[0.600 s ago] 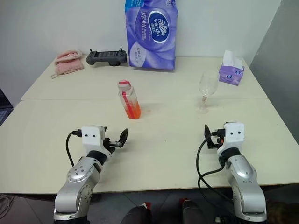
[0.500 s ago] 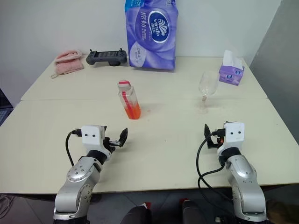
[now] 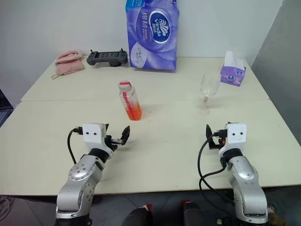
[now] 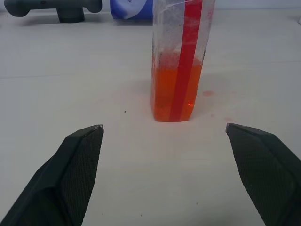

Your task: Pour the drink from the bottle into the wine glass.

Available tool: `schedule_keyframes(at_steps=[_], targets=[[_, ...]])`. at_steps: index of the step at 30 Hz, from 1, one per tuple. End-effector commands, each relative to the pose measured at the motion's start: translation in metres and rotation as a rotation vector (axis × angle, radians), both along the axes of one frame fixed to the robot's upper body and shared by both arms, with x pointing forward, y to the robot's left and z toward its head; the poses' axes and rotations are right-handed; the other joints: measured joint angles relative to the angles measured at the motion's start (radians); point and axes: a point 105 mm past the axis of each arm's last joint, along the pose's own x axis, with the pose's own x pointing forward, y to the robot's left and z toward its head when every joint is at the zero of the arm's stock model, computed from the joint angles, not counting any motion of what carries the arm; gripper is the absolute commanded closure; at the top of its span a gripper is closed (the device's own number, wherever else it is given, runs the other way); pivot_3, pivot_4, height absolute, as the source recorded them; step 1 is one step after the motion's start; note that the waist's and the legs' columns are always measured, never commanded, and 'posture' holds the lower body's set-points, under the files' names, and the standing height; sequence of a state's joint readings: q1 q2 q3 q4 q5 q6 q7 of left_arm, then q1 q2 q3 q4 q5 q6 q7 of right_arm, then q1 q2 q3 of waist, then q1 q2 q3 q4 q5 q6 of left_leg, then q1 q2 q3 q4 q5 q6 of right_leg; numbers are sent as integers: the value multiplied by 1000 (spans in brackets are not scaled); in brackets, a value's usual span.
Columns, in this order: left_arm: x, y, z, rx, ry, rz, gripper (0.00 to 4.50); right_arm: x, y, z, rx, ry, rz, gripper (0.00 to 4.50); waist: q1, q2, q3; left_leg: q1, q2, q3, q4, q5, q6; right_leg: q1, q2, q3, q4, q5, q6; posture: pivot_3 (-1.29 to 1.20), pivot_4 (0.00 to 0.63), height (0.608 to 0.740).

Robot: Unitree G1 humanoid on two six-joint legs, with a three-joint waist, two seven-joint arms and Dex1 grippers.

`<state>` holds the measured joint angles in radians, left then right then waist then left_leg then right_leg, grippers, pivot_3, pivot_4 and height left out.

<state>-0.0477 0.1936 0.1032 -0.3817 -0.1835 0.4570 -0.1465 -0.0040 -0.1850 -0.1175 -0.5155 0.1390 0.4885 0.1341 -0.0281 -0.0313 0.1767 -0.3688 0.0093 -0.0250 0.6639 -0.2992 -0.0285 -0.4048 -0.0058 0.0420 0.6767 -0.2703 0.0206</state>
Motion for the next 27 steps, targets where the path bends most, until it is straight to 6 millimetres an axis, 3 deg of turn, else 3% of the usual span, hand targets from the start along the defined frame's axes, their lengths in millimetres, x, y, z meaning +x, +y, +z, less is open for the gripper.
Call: schedule_keyframes(at_steps=[1, 5, 10, 15, 21, 27], targets=[[1, -2, 10, -10, -32, -9, 58, -2, 2, 20, 1, -81, 11, 0, 0, 0, 0, 0, 0, 0, 0, 0, 0, 0, 0, 0, 0, 0, 0, 0, 150, 740], [2, -4, 11, -10, -33, -14, 58, 1, 9, 26, -21, -70, 117, 0, 0, 0, 0, 0, 0, 0, 0, 0, 0, 0, 0, 0, 0, 0, 0, 0, 150, 740], [9, -5, 13, -3, -39, -23, 58, 11, 16, 57, -50, -94, 334, 0, 0, 0, 0, 0, 0, 0, 1, 0, 0, 1, 1, 0, 0, 0, 0, 0, 150, 740], [19, -9, 14, 1, -41, -39, 58, 7, 42, 85, -15, -86, 645, 0, 0, 0, 0, 0, 0, 0, 0, 0, 1, 0, 2, 0, 0, 1, -2, 0, 150, 740], [38, -13, 22, -8, -67, -44, 58, 4, 61, 90, -2, -65, 785, 0, 1, 0, 0, -1, -1, -1, 0, 0, 1, 0, 2, -1, -1, 3, -5, 0, 150, 740], [49, -13, 23, -3, -73, -52, 58, 4, 71, 91, -8, -84, 816, 0, 1, 0, 0, -2, -1, -1, 1, 0, 1, 0, 1, -1, -1, 3, -5, 0, 150, 740]])
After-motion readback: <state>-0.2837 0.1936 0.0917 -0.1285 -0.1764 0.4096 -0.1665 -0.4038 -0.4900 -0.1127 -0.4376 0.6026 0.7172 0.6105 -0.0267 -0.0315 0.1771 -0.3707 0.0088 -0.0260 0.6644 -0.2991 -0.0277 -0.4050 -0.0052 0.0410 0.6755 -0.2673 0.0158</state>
